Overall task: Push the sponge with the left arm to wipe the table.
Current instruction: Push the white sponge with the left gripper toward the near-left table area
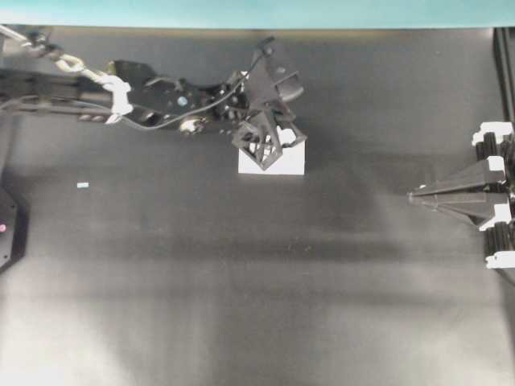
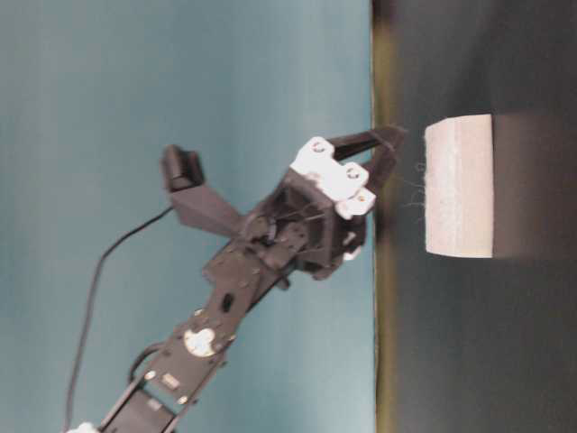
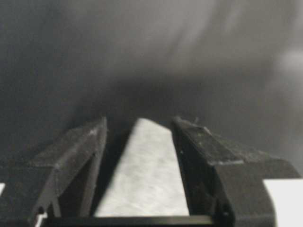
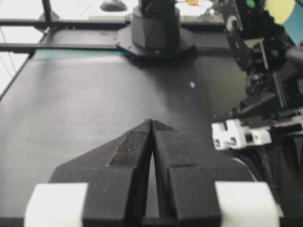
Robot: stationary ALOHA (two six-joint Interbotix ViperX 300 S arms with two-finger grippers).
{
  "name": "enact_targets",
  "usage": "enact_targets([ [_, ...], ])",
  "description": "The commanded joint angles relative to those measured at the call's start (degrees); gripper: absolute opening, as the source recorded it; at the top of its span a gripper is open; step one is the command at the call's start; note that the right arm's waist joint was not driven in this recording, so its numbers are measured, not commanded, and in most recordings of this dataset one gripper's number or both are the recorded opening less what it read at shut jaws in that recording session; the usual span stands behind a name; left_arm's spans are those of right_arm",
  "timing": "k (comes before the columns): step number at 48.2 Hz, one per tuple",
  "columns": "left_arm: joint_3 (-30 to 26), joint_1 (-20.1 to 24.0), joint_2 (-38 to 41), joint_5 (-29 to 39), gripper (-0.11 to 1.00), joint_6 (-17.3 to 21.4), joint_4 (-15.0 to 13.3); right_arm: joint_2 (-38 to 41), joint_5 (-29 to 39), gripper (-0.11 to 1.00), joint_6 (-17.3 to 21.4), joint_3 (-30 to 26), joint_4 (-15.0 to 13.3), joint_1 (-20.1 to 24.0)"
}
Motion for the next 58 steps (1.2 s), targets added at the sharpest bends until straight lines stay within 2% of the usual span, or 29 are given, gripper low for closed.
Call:
enact_targets([
  [1, -1.14, 0.97, 0.97, -0.35, 0.52, -0.26, 0.18, 0.26, -0.53, 0.00, 0.35, -0.35, 0.09, 0.00],
  [16, 1.58, 0.26, 1.49, -0.18, 0.52, -4.39, 0.18, 0.26, -0.62, 0.00, 0.35, -0.09, 0.09, 0.00],
  [27, 2.46, -0.62, 1.23, -0.70, 0.52, -4.83, 0.18, 0.26, -0.70, 0.00, 0.35, 0.00, 0.09, 0.00],
  [38, 4.48, -3.60, 0.26, -0.44, 0.52, -4.92, 0.18, 0.26, -0.70, 0.00, 0.35, 0.62, 0.09, 0.00],
  [47, 8.53, -5.54, -2.90, -0.79, 0.52, -5.98, 0.09, 0.26, -0.70, 0.00, 0.35, 0.79, 0.09, 0.00],
  [58, 16.61, -8.79, -8.26, -1.41, 0.52, -6.33, 0.18, -0.09, -0.70, 0.00, 0.35, 0.79, 0.09, 0.00],
])
